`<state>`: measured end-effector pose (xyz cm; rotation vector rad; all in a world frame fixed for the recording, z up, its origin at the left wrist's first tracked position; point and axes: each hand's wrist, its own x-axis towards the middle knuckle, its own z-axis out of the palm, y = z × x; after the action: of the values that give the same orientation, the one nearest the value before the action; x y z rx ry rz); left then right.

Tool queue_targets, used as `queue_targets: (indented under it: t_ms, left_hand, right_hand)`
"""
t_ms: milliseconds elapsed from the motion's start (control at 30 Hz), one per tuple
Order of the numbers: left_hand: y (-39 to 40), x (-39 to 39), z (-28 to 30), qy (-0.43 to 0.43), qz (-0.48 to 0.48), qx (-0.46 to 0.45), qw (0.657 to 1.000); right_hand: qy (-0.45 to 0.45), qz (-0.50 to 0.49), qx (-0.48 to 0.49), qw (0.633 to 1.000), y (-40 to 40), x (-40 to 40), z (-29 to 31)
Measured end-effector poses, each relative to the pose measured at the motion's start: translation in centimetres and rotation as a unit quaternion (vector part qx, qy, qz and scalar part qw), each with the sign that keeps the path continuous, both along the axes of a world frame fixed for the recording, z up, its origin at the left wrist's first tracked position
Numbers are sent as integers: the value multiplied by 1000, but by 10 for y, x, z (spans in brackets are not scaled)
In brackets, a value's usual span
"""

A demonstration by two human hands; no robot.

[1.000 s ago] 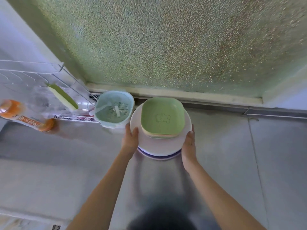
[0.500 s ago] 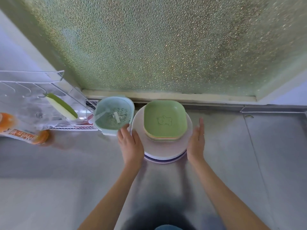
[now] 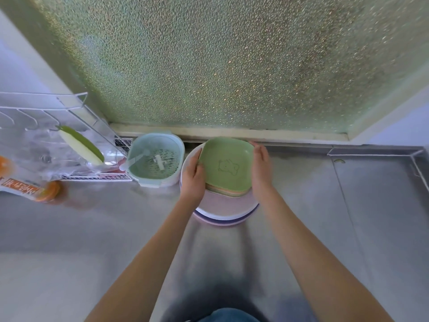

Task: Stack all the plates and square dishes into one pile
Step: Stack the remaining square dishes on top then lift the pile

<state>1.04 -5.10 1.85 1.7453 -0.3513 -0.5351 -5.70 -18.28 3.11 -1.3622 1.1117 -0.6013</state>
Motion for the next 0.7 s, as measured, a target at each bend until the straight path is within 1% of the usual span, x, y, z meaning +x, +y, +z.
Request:
queue_targets:
  t_ms: [33,67,100,133,200,267,300,367,400,433,533,600,700]
  left_hand:
    - [-1,6,4,50,3,5,999]
    - [-2,12,6,97,25,17,995]
    - [-2,16,10,122,60,28,990]
    - [0,17,12,126,100,32,987]
    - [4,9,10,110,154,18,982]
    - [6,-7,5,124,144,-6,982]
    - [7,-15,2,118,116,-24,986]
    - [6,-20,-1,88,71,-47,992]
    - [5,-16,0,91,66,-48,993]
    - [3,-8,0,100,59,-37,993]
    - [5,16,-2,151,4,15,988]
    - [7,27,0,164,-27,19,986]
    - [3,30,8,166,-26,13,986]
  right_hand:
    - [-23,-47,19,998,8,-2,-3]
    - [-41,-94,38,994,17,-4,-6]
    - [-45,-134,51,989,24,-7,-7]
    - [-35,-163,59,984,29,-10,-8]
    - [-14,-186,71,980,28,-17,-7]
    - [3,-163,54,985,19,-19,-8]
    - [7,-134,42,990,14,-18,-8]
    - [9,-45,28,999,10,-11,-6]
    - [14,-7,32,999,12,-9,-5]
    - [15,10,38,999,16,-8,-7]
    - [2,-23,52,998,29,-14,-8]
    - [10,-37,56,998,28,-15,-11]
    - [17,-28,82,996,15,-7,-11]
